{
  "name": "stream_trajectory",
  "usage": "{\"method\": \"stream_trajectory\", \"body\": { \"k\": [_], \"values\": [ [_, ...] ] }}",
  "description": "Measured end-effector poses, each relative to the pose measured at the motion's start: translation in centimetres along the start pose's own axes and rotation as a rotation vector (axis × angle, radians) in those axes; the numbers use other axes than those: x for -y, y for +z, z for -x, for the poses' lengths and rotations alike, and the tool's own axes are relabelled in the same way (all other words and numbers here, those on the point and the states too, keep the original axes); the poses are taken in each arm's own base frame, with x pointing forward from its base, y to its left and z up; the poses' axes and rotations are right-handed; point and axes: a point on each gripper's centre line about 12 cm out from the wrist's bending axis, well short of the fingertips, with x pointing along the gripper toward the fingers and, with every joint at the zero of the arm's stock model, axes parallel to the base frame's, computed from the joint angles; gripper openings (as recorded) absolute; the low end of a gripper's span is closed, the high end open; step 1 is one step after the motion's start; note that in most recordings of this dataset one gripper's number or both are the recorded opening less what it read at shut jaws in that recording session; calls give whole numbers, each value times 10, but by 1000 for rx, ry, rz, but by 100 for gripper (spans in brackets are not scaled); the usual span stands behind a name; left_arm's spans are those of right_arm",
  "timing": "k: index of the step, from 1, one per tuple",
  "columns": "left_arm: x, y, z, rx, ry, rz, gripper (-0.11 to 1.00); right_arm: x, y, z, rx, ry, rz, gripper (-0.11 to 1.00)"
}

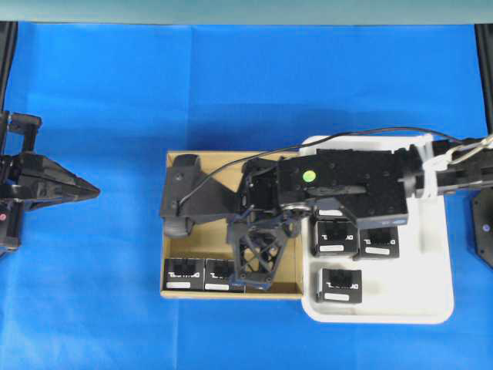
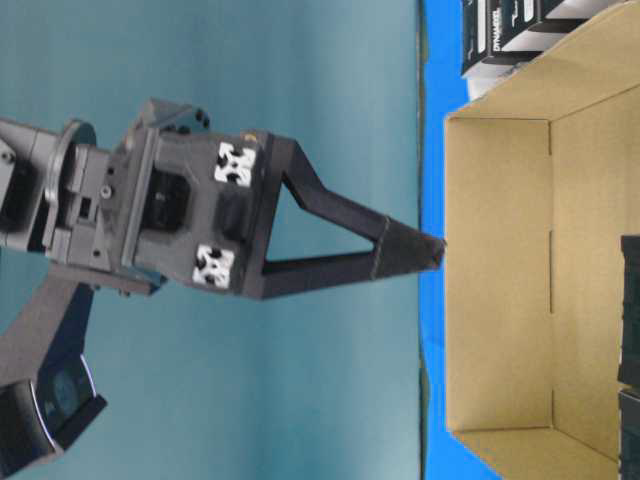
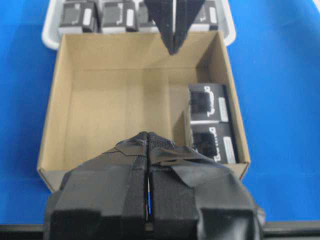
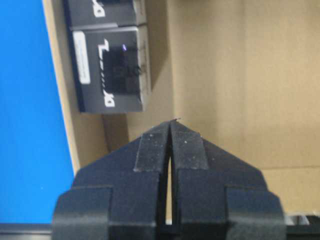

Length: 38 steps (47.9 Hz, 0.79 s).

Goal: Pick the box from inside the cardboard box.
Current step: 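Lower the open right gripper into the cardboard box over the right black box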

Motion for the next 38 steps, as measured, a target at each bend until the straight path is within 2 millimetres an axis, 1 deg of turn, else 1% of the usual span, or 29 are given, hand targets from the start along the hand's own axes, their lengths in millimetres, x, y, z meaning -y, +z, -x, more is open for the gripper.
{"method": "stream_trajectory", "body": {
  "k": [2,4,8,11,15,17,19,21,29,38],
  "values": [
    [0,0,0,2,0,0,-7,0,1,-1,-2,0,1,13],
    [0,0,0,0,0,0,-7,0,0,-2,-5,3,-1,20],
    [0,0,0,2,0,0,-7,-1,-1,-4,-13,23,-18,41],
    [0,0,0,0,0,0,-7,-3,-1,-5,-19,46,-34,60],
    [0,0,0,0,0,0,-7,-3,-3,-12,-30,74,-45,84],
    [0,1,0,2,0,0,-7,-3,-4,-16,-37,82,-42,92],
    [0,0,0,0,0,0,-7,-4,-5,-22,-45,88,-36,98],
    [0,0,0,-2,0,0,-7,-3,-5,-28,-50,91,-30,100],
    [0,1,0,2,0,0,-7,0,-1,-49,-42,95,-42,100],
    [0,0,0,0,0,2,-7,3,6,-61,-27,115,-72,100]
  ]
}}
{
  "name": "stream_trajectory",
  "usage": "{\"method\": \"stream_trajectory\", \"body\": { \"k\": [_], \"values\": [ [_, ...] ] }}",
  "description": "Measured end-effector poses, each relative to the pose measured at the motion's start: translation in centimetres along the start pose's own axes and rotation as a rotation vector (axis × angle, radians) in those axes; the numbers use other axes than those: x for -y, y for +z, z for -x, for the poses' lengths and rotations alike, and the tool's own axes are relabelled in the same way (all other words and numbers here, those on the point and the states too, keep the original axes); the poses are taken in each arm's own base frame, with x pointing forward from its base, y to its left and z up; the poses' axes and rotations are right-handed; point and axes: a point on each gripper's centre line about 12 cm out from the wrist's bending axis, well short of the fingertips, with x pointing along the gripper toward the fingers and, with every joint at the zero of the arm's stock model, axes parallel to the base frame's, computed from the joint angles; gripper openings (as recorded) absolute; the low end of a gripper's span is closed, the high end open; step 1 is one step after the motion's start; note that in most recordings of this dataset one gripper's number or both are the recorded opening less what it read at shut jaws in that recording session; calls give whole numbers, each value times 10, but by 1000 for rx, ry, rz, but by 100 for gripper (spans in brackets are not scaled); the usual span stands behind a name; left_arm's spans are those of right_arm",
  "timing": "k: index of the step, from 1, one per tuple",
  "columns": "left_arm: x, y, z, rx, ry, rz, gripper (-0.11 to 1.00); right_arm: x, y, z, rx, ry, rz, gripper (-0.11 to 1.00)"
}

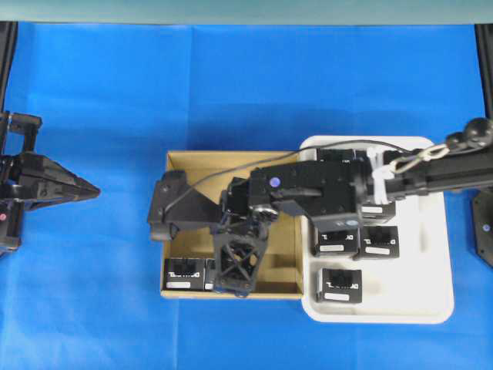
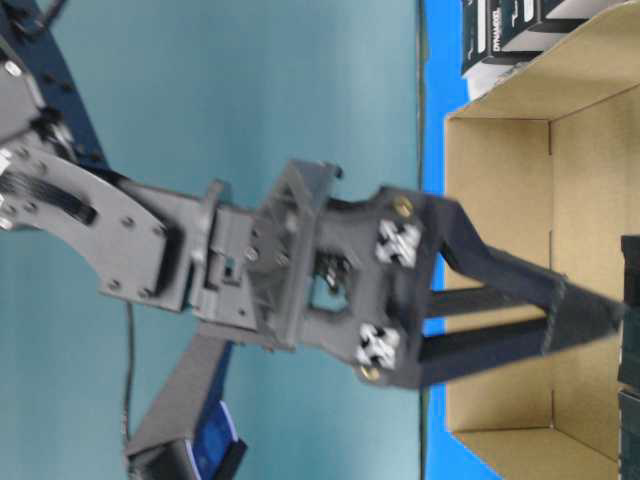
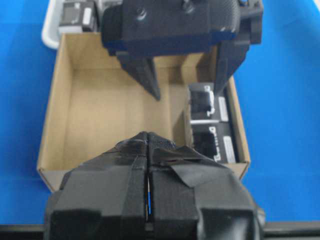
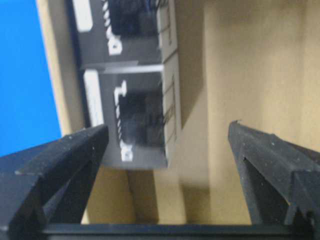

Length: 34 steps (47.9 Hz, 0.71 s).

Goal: Pick the box from inside the cardboard box.
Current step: 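Lower the open right gripper into the cardboard box over the right black box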

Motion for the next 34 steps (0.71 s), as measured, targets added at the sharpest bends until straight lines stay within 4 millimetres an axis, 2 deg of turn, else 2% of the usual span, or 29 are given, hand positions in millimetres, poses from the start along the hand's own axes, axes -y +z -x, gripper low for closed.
{"method": "stream_trajectory", "body": {
  "k": [18,34],
  "values": [
    [0,1,0,2,0,0,-7,-3,-3,-19,-32,17,12,100],
    [0,1,0,2,0,0,-7,22,-1,-16,-31,-17,-16,100]
  ]
}}
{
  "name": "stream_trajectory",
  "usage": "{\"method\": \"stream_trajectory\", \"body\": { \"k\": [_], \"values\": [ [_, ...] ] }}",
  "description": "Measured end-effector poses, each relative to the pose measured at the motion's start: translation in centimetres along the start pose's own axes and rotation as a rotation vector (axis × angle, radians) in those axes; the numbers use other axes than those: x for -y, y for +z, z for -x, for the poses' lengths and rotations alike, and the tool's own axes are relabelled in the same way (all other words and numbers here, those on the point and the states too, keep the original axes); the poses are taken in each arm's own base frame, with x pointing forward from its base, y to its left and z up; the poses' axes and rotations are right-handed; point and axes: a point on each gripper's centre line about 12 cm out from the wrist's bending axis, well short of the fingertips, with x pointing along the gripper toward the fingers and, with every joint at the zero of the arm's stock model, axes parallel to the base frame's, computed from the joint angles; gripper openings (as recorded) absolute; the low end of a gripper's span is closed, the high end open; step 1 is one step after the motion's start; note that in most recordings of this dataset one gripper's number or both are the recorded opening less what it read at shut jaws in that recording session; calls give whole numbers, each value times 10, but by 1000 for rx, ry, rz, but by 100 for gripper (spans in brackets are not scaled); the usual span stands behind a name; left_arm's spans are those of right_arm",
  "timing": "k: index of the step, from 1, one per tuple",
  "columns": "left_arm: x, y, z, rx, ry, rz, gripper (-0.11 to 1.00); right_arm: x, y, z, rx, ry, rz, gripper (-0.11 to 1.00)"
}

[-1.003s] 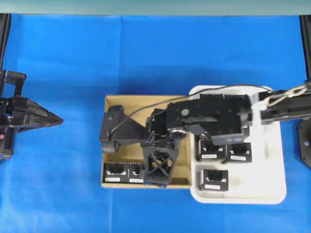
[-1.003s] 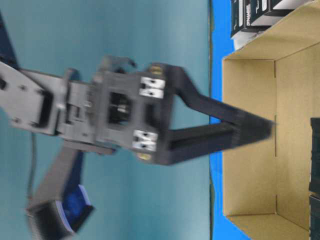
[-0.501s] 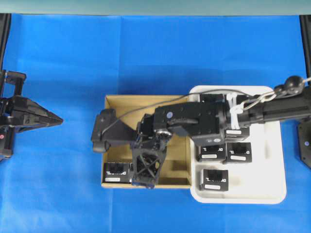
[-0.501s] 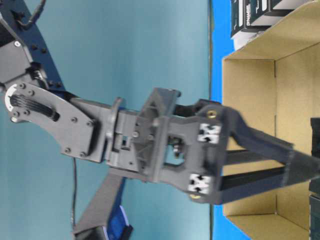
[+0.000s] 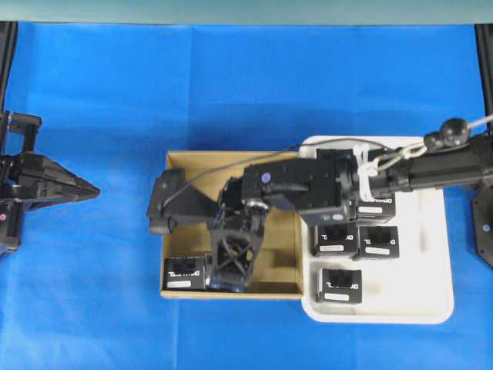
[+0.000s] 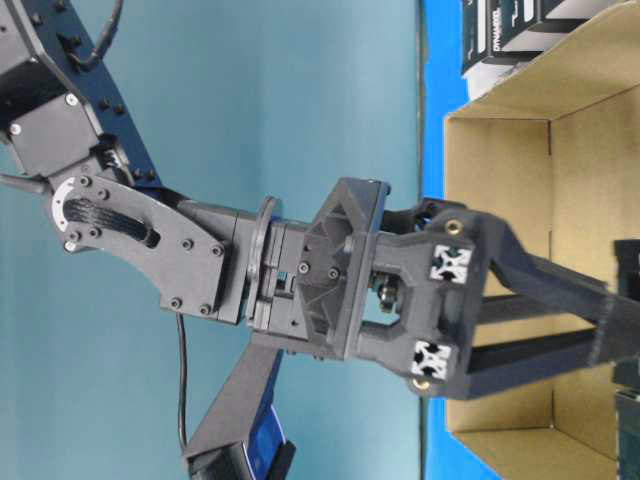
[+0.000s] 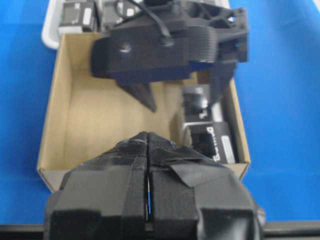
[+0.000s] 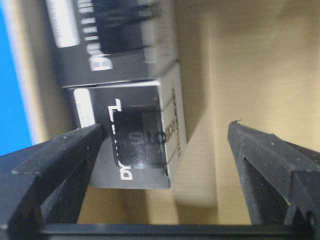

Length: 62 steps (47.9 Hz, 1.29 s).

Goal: Pick the box from inside the cardboard box.
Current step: 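Lower the open right gripper into the cardboard box over the right black box, then close the right gripper around the right black box inside the cardboard box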

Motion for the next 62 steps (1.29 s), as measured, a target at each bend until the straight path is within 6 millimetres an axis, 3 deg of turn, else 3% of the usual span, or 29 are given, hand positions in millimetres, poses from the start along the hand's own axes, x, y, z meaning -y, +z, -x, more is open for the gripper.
{"method": "stream_trajectory", "body": {
  "k": [21,43,54,62],
  "values": [
    [0,-1,0,-5,0,0,-7,24,5,6,7,-25,36,100],
    [0,-1,0,-5,0,2,-7,2,8,31,-29,-6,261,100],
    [0,-1,0,-5,0,2,-7,-19,1,25,-50,4,388,100],
    [0,-1,0,-3,0,2,-7,-15,-3,10,-44,-26,436,100]
  ]
}}
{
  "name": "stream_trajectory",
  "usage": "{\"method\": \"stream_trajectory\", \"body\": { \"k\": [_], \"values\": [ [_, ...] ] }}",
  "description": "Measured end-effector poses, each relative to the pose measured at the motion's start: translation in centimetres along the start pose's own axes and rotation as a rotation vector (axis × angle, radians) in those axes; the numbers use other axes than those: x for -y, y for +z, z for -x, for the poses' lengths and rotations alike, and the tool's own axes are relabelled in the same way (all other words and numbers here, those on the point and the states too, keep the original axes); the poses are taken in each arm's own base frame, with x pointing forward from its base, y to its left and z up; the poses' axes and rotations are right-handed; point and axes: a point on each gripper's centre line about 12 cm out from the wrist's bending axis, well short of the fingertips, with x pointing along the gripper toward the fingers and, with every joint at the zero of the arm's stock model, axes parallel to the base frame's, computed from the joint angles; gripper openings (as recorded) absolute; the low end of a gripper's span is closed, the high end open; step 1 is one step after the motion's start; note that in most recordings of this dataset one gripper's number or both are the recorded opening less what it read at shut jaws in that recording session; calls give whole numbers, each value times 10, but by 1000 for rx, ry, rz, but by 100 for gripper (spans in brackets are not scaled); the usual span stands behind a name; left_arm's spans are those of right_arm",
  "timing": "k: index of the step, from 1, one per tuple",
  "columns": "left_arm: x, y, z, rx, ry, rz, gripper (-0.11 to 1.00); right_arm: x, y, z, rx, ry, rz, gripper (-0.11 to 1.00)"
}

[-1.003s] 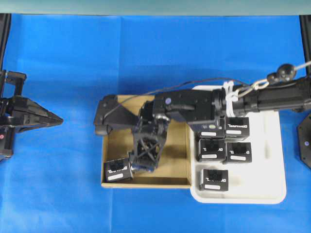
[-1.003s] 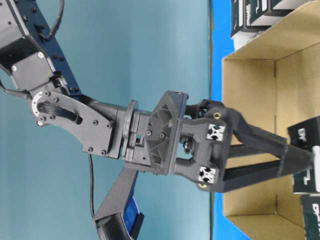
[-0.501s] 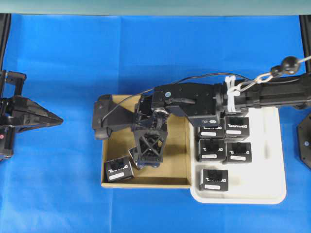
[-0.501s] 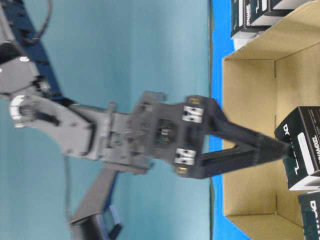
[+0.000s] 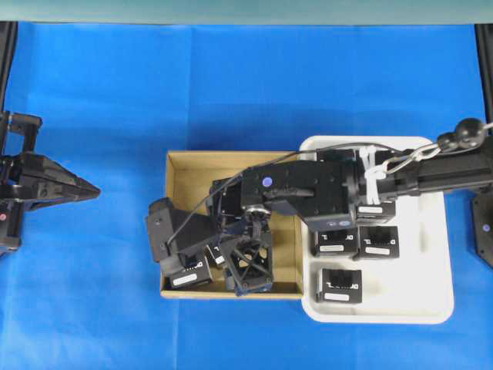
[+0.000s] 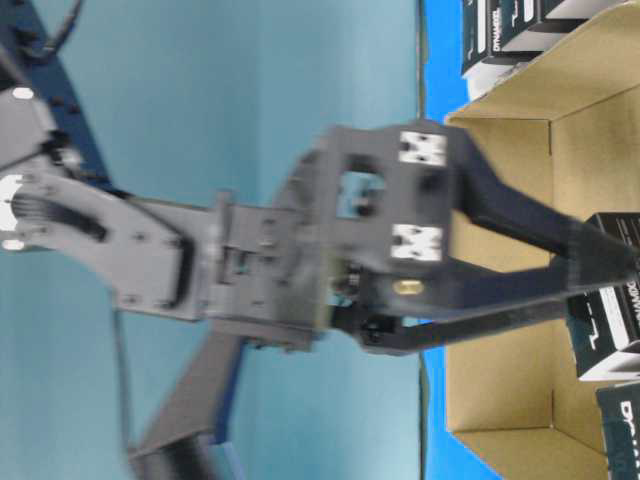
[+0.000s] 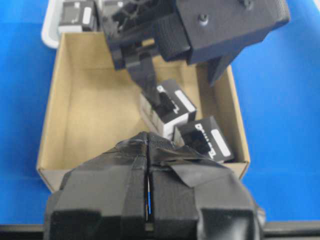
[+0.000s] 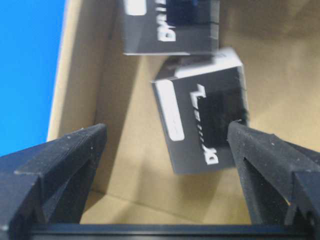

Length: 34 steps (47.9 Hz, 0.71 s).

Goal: Pick the box from inside the cardboard box.
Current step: 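Close the right gripper around the right black box inside the cardboard box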

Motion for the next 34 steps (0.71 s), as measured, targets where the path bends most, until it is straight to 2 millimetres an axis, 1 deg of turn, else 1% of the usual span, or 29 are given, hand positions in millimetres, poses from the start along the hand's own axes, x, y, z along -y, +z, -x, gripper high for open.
{"method": "stream_trajectory", "body": {
  "k": [6,13,23,28,34],
  "values": [
    [0,0,0,-2,0,0,-7,7,0,-3,-2,-55,38,100],
    [0,0,0,0,0,2,-7,4,0,-4,-18,-69,65,100],
    [0,1,0,2,0,8,-7,0,6,1,-31,-69,88,100],
    [0,0,0,-2,0,9,-7,3,11,4,-25,-91,111,100],
    [0,0,0,0,0,9,-7,6,11,5,-32,-105,135,100]
  ]
}}
